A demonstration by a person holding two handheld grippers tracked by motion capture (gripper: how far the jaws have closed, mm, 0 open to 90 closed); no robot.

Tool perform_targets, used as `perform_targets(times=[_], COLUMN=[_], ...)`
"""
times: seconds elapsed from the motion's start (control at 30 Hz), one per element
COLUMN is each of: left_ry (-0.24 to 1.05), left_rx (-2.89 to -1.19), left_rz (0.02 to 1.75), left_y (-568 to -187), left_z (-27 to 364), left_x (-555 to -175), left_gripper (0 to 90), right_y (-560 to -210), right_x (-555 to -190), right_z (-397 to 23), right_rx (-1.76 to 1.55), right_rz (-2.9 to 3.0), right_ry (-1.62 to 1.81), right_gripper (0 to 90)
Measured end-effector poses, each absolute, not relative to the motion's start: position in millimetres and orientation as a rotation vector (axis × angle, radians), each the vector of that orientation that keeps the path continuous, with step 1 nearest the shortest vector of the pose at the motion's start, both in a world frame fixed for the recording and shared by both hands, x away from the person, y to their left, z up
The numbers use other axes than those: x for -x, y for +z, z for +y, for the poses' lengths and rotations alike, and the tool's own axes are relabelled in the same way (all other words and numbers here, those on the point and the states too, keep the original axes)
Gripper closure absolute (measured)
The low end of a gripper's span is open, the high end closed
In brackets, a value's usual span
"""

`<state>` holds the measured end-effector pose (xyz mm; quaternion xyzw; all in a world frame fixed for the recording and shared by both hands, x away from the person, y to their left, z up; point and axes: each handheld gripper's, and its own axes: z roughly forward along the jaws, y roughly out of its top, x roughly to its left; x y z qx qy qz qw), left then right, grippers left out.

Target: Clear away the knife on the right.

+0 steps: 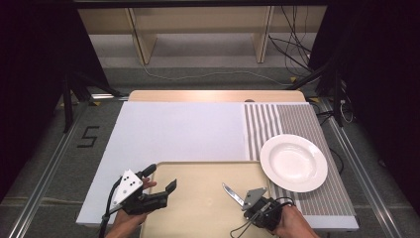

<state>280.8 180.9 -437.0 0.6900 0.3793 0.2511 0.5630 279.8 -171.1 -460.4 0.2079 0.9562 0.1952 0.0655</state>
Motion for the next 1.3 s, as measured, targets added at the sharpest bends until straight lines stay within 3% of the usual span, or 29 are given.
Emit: perform_targets(times=[1.3], left_ry=[0.594], left_rx=[-1.621], left_rz=[0.893], left_y=[-436.7], left_z=[181.0], left_x=[-280.3], left_gripper=[15.5], right_y=[-454.5], right_x=[-294.8], right_z=[-203.5], right_rx=[-0.787], right_rz=[2.831], right_ry=[0.557], right_gripper=[90.0])
